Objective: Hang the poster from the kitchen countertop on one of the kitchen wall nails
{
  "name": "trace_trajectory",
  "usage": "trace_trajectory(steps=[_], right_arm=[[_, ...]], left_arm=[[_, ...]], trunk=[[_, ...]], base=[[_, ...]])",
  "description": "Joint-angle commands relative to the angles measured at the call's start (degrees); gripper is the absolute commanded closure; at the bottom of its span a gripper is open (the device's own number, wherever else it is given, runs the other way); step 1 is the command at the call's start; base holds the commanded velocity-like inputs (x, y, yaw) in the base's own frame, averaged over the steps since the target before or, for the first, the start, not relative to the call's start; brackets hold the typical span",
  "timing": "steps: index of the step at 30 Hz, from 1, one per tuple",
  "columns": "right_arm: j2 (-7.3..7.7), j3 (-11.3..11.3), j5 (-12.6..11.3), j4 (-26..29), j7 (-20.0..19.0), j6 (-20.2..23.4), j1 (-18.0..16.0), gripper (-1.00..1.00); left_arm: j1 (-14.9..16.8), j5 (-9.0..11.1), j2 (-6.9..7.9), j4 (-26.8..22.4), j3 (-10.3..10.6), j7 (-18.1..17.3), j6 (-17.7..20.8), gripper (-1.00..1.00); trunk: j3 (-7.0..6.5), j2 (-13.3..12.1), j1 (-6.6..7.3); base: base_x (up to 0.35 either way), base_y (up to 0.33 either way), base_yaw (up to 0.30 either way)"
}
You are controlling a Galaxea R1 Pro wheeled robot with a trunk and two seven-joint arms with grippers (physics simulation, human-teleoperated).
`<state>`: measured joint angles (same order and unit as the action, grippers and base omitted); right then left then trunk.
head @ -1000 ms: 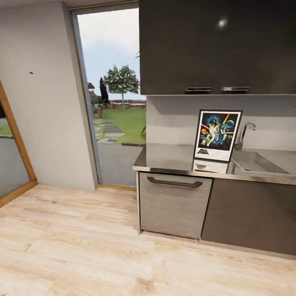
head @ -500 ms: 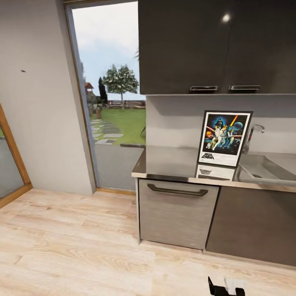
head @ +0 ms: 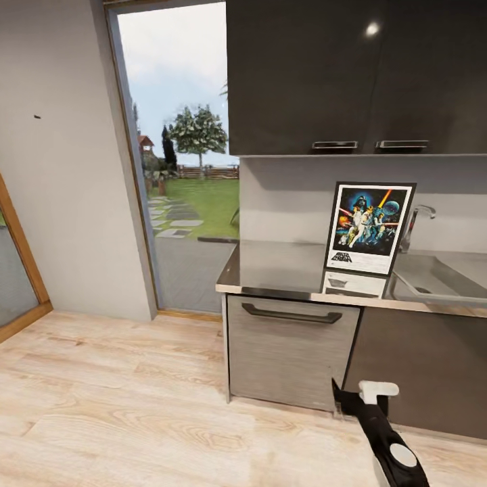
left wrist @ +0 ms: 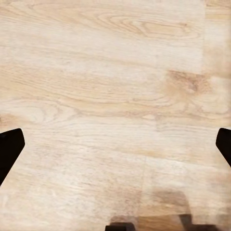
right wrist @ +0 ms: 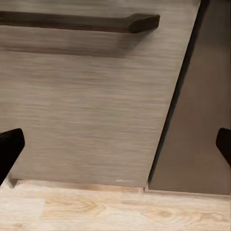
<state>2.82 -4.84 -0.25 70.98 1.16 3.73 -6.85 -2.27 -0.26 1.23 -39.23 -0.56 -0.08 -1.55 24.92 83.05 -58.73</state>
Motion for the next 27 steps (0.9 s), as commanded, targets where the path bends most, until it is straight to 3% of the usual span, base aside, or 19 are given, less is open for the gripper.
trace_trajectory(steps=[1,5,6,7,8,10,11,14,19,27], right_arm=[[-0.62,0.06,-0.02,3.69,0.17,3.57,-0.16,-1.00],[-2.39,0.20,0.02,9.53,1.50,9.34,-0.96,-1.00],[-3.54,0.65,0.00,12.25,4.26,12.99,-2.97,-1.00],[-4.65,2.49,-0.01,13.95,9.55,17.71,-7.50,-1.00],[-4.94,3.86,-0.01,14.35,12.46,20.13,-9.80,-1.00],[-5.20,6.14,-0.04,14.68,16.75,23.26,-13.19,-1.00],[-5.87,8.94,-0.11,14.73,23.27,25.95,-18.27,-1.00],[-7.50,9.96,-0.10,14.38,28.22,26.85,-21.77,-1.00],[-8.66,10.40,-0.10,14.00,30.91,27.24,-24.13,-1.00],[-9.11,10.55,-0.10,13.64,32.13,27.29,-25.00,-1.00]], left_arm=[[-0.01,-0.02,0.03,-0.06,-0.05,-0.01,-0.11,-1.00],[-0.01,-0.01,0.12,-0.06,-0.05,-0.01,-0.12,-1.00],[-0.01,-0.01,0.15,-0.06,-0.05,-0.01,-0.13,-1.00],[-0.01,-0.01,0.16,-0.06,-0.06,-0.01,-0.17,-1.00],[-0.01,-0.01,0.17,-0.06,-0.06,-0.01,-0.15,-1.00],[-0.01,0.00,0.17,-0.06,-0.06,-0.01,-0.14,-1.00],[-0.01,0.00,0.18,-0.06,-0.06,-0.01,-0.13,-1.00],[-0.02,0.00,0.18,-0.06,-0.06,-0.01,-0.12,-1.00],[-0.01,0.06,0.18,-0.06,-0.06,-0.01,-0.12,-1.00],[-0.01,0.08,0.18,-0.11,-0.06,-0.01,-0.15,-1.00]], trunk=[[0.05,0.03,0.00],[0.05,0.03,0.00],[0.05,0.03,0.00],[0.05,0.03,0.00],[0.05,0.03,0.00],[0.05,0.03,0.00],[0.05,0.03,0.00],[0.05,0.03,0.00],[0.05,0.03,0.00],[0.05,0.03,0.00]], base=[[0.000,0.000,0.000],[0.000,0.000,0.000],[0.000,0.000,0.000],[0.000,0.000,0.000],[0.000,0.000,0.000],[0.000,0.000,0.000],[0.033,0.000,0.000],[0.103,0.000,0.000],[0.229,0.000,0.000],[0.317,0.000,0.000]])
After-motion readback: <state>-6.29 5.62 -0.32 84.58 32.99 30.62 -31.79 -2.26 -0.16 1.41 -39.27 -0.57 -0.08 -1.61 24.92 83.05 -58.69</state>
